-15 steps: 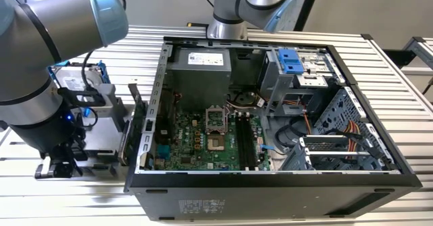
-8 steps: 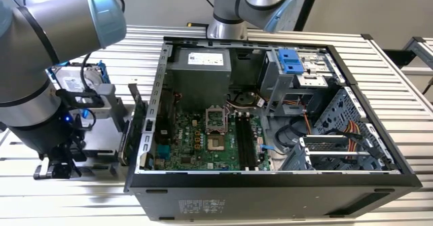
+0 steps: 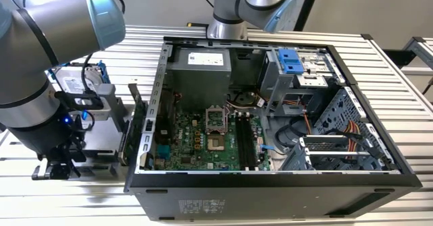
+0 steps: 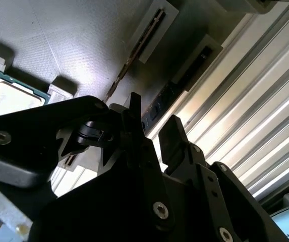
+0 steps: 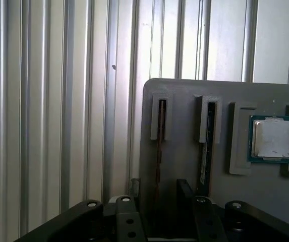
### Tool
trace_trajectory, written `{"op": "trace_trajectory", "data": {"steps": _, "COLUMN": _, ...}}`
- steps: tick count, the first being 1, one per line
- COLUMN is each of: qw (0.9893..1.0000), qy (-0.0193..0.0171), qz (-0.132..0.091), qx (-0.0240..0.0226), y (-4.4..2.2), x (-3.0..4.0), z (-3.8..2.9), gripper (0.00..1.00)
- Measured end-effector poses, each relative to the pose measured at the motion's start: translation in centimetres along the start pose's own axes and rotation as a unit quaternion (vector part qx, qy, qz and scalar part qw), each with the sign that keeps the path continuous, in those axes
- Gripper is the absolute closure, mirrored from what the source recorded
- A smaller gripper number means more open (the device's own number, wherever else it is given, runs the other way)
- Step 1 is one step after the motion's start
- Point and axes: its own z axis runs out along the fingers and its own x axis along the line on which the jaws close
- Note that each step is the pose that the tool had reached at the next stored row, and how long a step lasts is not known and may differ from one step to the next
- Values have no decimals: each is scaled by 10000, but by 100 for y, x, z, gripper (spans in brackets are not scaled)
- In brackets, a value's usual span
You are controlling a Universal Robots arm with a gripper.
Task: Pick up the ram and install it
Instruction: 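Pick up the ram and move it above insertion slot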
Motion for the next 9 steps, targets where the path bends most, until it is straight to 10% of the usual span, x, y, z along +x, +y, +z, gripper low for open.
{"op": "trace_trajectory", "data": {"steps": 4, "qw": 10000, "qy": -1, "qz": 0, "qx": 1, "y": 0, "x": 0, "z": 1, "gripper": 0}}
{"op": "trace_trajectory", "data": {"steps": 5, "qw": 10000, "qy": -1, "qz": 0, "qx": 0, "y": 0, "x": 0, "z": 1, "gripper": 100}}
{"op": "trace_trajectory", "data": {"steps": 9, "qw": 10000, "qy": 0, "qz": 0, "qx": 0, "y": 0, "x": 0, "z": 2, "gripper": 100}}
